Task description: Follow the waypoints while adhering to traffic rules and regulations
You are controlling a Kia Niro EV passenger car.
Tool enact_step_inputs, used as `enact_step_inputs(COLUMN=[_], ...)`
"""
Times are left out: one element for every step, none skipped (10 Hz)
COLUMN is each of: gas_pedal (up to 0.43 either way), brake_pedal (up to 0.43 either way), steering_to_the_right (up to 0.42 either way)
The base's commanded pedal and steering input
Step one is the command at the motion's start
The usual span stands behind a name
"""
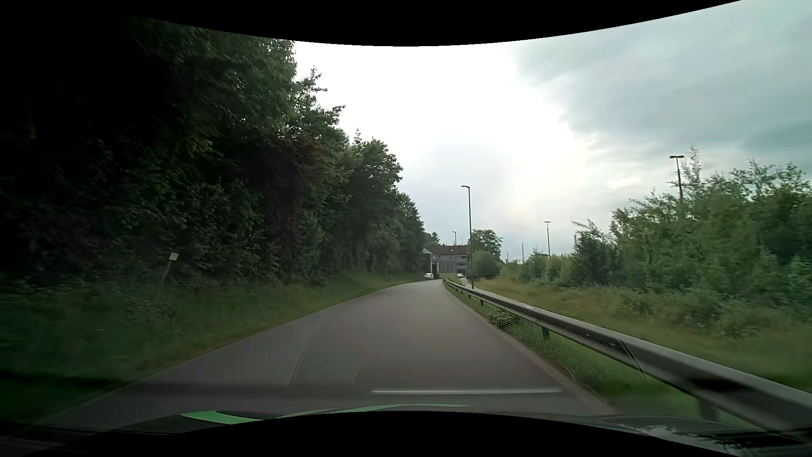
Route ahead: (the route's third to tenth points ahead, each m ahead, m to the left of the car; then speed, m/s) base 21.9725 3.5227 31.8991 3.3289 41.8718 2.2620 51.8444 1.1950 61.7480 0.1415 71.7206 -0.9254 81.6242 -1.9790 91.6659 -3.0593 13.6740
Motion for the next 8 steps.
enact_step_inputs(gas_pedal=[0.087,0.087,0.087,0.087,0.087,0.087,0.087,0.087], brake_pedal=[0.000,0.000,0.000,0.000,0.000,0.000,0.000,0.000], steering_to_the_right=[0.001,0.001,0.001,0.001,0.001,0.001,0.001,0.001])
